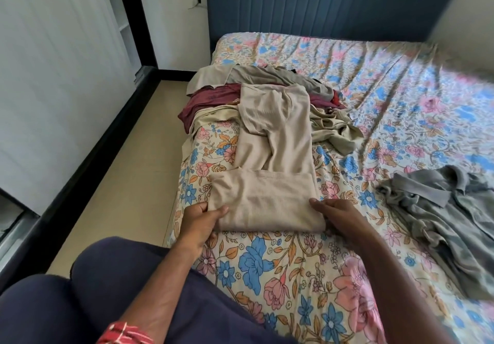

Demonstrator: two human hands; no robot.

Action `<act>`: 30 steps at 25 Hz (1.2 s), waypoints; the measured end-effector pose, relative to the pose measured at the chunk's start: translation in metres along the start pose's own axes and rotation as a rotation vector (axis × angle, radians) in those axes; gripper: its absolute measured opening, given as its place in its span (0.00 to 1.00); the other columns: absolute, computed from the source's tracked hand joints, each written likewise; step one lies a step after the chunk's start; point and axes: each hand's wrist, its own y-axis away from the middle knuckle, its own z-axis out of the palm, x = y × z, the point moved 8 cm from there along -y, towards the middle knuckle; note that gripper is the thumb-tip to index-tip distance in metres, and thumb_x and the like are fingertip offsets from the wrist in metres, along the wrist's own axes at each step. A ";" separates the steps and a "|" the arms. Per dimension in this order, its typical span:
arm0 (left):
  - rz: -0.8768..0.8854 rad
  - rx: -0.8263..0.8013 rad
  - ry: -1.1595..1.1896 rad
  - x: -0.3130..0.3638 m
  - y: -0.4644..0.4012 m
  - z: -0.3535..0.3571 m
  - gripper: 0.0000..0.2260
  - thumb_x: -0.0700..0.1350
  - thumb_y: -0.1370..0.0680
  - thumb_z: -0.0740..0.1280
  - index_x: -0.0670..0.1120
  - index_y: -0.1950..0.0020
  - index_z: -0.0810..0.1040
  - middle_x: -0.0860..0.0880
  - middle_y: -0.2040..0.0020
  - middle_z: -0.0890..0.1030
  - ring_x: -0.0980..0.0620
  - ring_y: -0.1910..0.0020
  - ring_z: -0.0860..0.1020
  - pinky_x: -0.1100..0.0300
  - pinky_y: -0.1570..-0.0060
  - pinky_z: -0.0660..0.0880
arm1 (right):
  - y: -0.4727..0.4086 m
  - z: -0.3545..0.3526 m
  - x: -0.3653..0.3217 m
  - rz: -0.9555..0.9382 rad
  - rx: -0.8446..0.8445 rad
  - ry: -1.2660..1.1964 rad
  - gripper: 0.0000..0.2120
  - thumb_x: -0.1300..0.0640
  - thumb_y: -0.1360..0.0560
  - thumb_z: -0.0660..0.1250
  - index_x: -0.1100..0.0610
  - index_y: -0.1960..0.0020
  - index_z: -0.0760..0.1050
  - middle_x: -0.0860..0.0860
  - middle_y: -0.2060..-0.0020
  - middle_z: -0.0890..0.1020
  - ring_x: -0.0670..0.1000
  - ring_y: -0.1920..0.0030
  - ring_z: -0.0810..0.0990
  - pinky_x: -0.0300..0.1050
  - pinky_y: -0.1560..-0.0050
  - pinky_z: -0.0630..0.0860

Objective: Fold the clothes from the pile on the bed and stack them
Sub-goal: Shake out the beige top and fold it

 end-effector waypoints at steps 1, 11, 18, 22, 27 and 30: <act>0.031 0.034 -0.017 0.001 0.000 0.000 0.07 0.44 0.24 0.75 0.41 0.53 0.84 0.41 0.55 0.87 0.48 0.66 0.79 0.60 0.73 0.73 | 0.000 0.002 0.000 -0.006 0.033 0.036 0.23 0.41 0.27 0.75 0.63 0.53 0.83 0.57 0.68 0.79 0.53 0.71 0.75 0.48 0.68 0.74; 0.275 -0.001 -0.128 0.013 0.005 0.003 0.20 0.52 0.19 0.69 0.35 0.60 0.77 0.42 0.67 0.73 0.49 0.64 0.70 0.55 0.60 0.67 | 0.035 -0.011 0.013 -0.046 0.296 0.029 0.15 0.50 0.20 0.71 0.61 0.56 0.80 0.54 0.69 0.78 0.50 0.73 0.75 0.44 0.72 0.73; 0.196 0.047 -0.210 0.005 0.001 -0.005 0.22 0.50 0.16 0.64 0.33 0.60 0.76 0.42 0.64 0.75 0.48 0.62 0.73 0.55 0.59 0.69 | 0.045 -0.001 0.000 -0.067 0.410 0.288 0.16 0.45 0.18 0.65 0.57 0.47 0.82 0.48 0.60 0.81 0.49 0.61 0.81 0.42 0.64 0.74; 0.219 0.007 -0.356 0.004 0.013 -0.010 0.16 0.49 0.18 0.68 0.35 0.54 0.80 0.46 0.63 0.81 0.47 0.65 0.78 0.54 0.63 0.74 | 0.061 -0.011 0.011 -0.079 0.433 0.316 0.11 0.44 0.21 0.71 0.52 0.52 0.80 0.50 0.57 0.84 0.50 0.62 0.84 0.47 0.61 0.82; 0.804 0.206 -0.563 0.056 0.062 -0.017 0.09 0.40 0.27 0.77 0.45 0.47 0.83 0.52 0.54 0.82 0.54 0.56 0.81 0.53 0.55 0.82 | 0.088 -0.021 0.001 -0.492 0.497 0.285 0.06 0.55 0.25 0.76 0.48 0.52 0.79 0.41 0.51 0.83 0.41 0.50 0.81 0.51 0.51 0.83; 0.717 -0.182 -0.774 0.038 0.060 0.011 0.25 0.51 0.29 0.78 0.61 0.32 0.78 0.56 0.26 0.72 0.54 0.28 0.70 0.43 0.28 0.69 | 0.079 0.002 0.004 -0.617 0.090 0.573 0.18 0.46 0.25 0.75 0.40 0.36 0.78 0.35 0.28 0.72 0.38 0.25 0.66 0.52 0.26 0.65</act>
